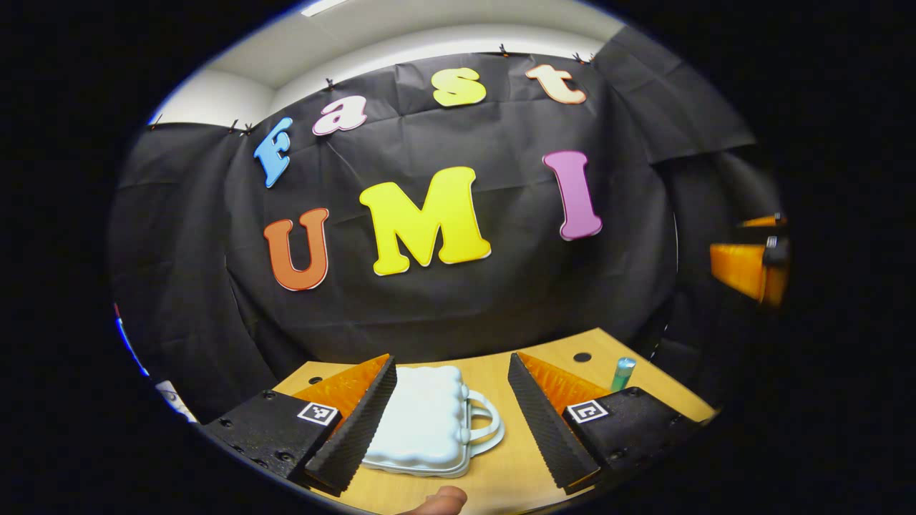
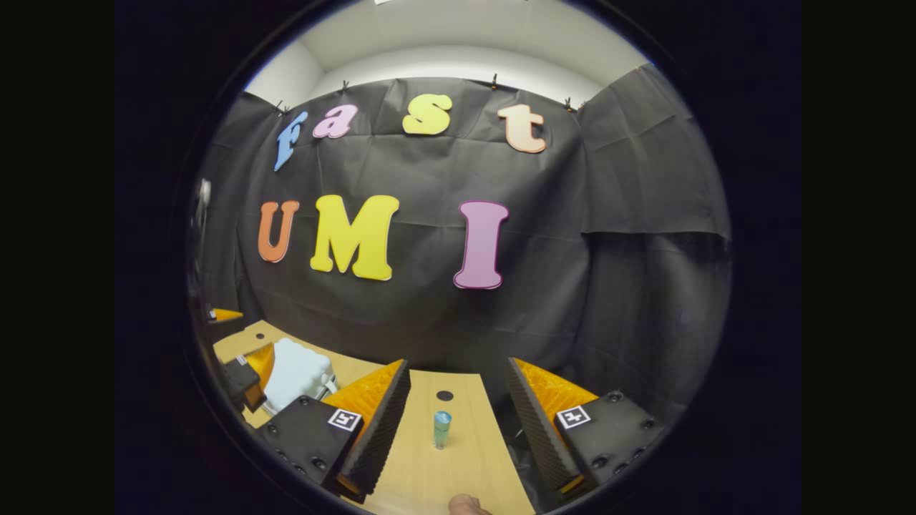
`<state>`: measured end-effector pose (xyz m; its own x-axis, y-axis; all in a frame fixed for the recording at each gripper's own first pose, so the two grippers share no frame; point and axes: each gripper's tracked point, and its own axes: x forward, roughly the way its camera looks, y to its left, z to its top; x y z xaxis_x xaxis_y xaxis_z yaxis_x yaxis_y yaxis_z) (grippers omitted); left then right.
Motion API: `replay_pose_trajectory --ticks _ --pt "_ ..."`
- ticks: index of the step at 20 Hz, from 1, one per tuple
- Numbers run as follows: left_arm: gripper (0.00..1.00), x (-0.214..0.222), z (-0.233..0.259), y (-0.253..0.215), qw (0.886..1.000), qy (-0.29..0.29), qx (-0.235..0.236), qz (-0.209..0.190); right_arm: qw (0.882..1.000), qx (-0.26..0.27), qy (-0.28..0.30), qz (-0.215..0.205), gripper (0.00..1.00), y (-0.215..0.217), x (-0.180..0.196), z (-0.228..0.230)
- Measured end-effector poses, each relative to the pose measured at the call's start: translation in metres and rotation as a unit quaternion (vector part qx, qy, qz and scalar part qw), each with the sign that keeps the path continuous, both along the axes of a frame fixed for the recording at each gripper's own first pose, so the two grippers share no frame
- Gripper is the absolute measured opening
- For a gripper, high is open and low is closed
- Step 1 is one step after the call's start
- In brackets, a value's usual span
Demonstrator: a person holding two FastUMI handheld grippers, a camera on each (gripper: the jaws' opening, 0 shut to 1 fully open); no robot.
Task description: First open the suitcase, pack the skin care products into it, and then close the suitcase.
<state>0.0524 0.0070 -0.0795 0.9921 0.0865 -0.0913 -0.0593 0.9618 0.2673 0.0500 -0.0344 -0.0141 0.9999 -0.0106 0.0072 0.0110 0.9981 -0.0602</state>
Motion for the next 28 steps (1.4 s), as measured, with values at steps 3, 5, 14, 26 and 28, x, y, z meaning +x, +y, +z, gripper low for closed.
replay_pose_trajectory --ticks 3,5,14,26,28 --pt "0.99 0.014 -0.034 0.009 0.996 0.014 0.086 0.010 1.000 -0.016 -0.008 -0.025 0.80 -0.030 0.010 -0.002" --pt "0.99 0.026 -0.066 0.007 0.990 0.036 0.134 0.001 0.999 -0.028 -0.009 -0.036 0.80 -0.047 0.014 -0.006" --pt "0.99 0.066 -0.155 -0.002 0.931 0.098 0.350 -0.027 0.998 -0.001 0.042 -0.042 0.80 -0.083 0.073 -0.039" --pt "0.97 0.102 -0.212 0.006 0.848 0.154 0.507 -0.034 0.996 0.054 0.047 -0.055 0.80 -0.141 0.123 -0.059" --pt "0.91 0.102 -0.214 0.009 0.840 0.162 0.516 -0.035 0.995 0.056 0.052 -0.058 0.80 -0.146 0.124 -0.061"
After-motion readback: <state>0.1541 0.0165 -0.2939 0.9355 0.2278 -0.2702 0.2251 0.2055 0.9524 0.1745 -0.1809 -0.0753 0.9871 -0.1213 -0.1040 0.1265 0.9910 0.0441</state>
